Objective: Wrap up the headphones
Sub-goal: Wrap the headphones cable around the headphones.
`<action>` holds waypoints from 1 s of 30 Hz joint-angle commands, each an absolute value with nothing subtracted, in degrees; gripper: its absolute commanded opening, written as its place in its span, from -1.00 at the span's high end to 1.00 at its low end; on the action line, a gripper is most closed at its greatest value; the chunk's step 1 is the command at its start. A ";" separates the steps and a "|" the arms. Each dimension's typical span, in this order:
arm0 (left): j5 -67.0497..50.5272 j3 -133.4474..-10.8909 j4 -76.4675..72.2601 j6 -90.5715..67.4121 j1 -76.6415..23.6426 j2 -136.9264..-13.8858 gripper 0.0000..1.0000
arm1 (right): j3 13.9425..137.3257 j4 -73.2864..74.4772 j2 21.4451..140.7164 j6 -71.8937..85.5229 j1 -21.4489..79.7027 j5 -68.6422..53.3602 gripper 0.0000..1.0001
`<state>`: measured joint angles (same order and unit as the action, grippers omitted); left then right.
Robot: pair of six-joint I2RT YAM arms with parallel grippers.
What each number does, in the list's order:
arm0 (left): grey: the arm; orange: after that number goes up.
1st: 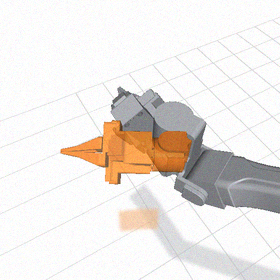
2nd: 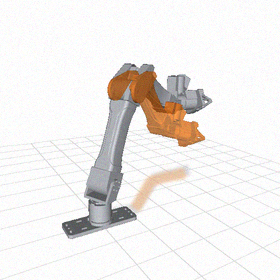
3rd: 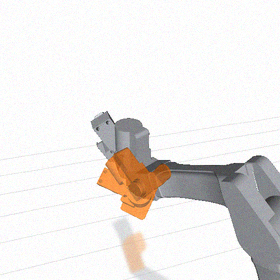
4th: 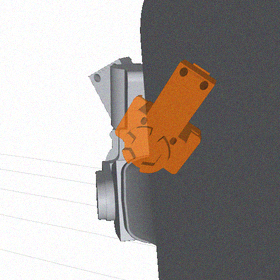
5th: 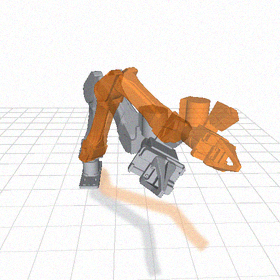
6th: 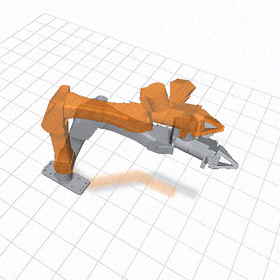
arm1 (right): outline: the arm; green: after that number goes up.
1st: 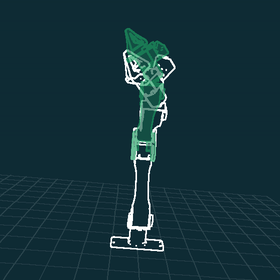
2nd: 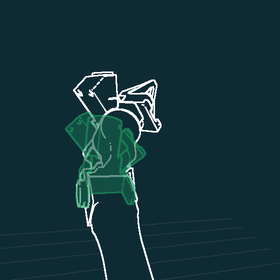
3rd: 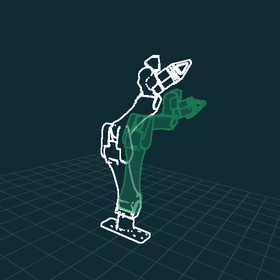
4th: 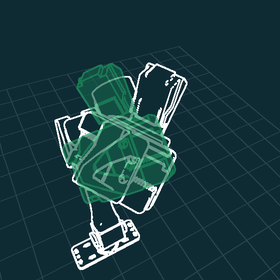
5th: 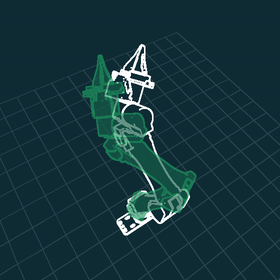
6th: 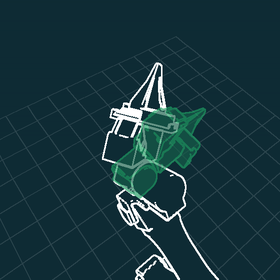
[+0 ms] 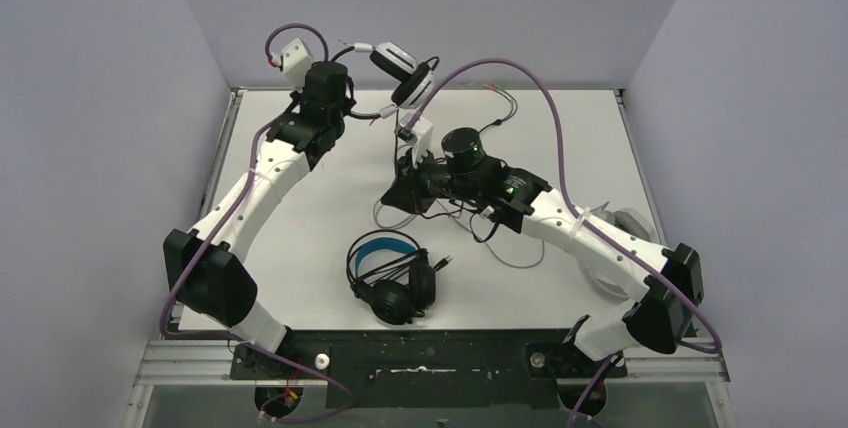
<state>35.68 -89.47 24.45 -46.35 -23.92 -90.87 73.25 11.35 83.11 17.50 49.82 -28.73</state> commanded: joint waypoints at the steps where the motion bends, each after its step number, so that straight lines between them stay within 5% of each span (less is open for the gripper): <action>1: 32.32 -85.26 9.67 -34.28 -24.21 -87.64 1.00 | 82.00 28.63 79.77 9.33 49.97 -20.89 1.00; 19: 18.59 -73.33 10.02 4.06 -35.97 -78.05 1.00 | 106.26 55.78 84.35 -13.64 49.34 -2.33 0.90; 30: 10.24 -77.47 25.77 -4.95 -38.49 -74.11 1.00 | 103.31 49.39 83.10 -18.77 43.11 2.86 0.88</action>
<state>12.88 -72.42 22.76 0.01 -38.13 -77.84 103.81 54.30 84.75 -17.04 45.95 -1.02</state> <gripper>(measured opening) 0.054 0.068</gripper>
